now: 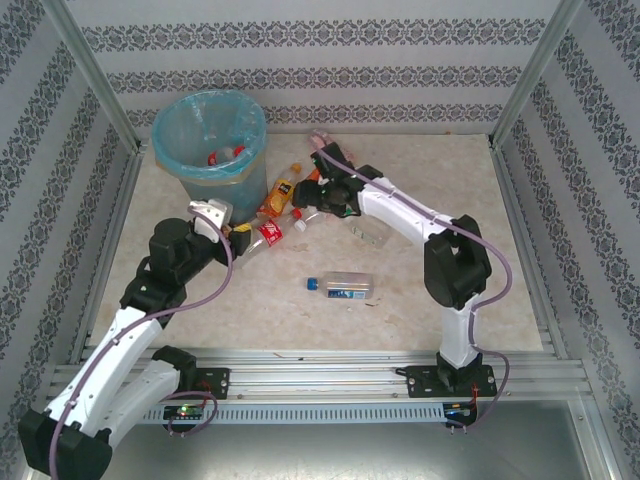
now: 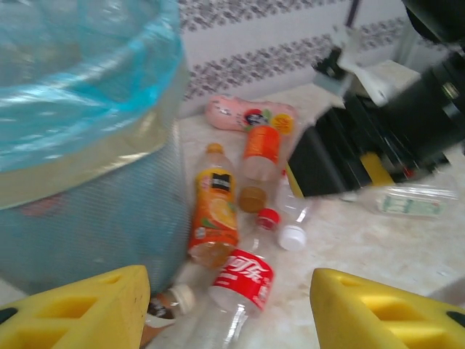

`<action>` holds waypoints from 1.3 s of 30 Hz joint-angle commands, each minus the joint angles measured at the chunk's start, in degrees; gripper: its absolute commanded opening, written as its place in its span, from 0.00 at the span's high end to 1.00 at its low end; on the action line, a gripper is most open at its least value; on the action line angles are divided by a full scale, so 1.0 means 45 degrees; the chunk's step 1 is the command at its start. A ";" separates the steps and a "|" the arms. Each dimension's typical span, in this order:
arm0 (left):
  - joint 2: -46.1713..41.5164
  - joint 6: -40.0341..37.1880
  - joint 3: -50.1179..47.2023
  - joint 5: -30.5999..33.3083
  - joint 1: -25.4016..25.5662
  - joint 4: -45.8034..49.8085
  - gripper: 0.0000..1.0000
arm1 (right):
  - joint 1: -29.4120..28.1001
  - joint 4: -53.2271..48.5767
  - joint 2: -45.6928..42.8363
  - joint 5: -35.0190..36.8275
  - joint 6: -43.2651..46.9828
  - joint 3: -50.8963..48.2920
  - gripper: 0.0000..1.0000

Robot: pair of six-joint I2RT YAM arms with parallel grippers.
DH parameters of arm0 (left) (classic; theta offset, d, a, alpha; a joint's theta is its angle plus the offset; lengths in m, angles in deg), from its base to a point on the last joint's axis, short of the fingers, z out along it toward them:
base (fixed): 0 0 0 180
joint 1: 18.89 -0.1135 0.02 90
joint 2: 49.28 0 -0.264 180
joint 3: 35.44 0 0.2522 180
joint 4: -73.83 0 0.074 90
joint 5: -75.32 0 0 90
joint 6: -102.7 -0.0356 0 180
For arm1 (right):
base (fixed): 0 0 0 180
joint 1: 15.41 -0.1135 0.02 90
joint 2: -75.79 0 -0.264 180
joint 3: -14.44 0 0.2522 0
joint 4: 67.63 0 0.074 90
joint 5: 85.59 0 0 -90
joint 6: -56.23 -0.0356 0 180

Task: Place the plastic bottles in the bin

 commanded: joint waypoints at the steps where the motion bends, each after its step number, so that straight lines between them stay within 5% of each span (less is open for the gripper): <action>1: -0.0716 -0.0718 -0.0268 0.1749 0.0145 -0.0852 0.34 | -0.0768 0.0719 -0.0250 0.0509 -0.2014 -0.0922 0.25; 13: -0.2221 -0.1336 -0.0968 0.4404 0.0146 -0.1536 0.27 | -0.2751 0.1432 0.1208 0.1669 -0.4679 -0.0263 0.20; 32: -0.2362 -0.1163 -0.1000 0.4749 0.0155 -0.1606 0.26 | -0.3101 0.0416 0.4033 0.2696 -0.5883 0.2167 0.18; 39: -0.2379 -0.1154 -0.0991 0.4827 0.0152 -0.1596 0.25 | -0.2889 0.0586 0.3138 0.2712 -0.5983 0.0442 0.19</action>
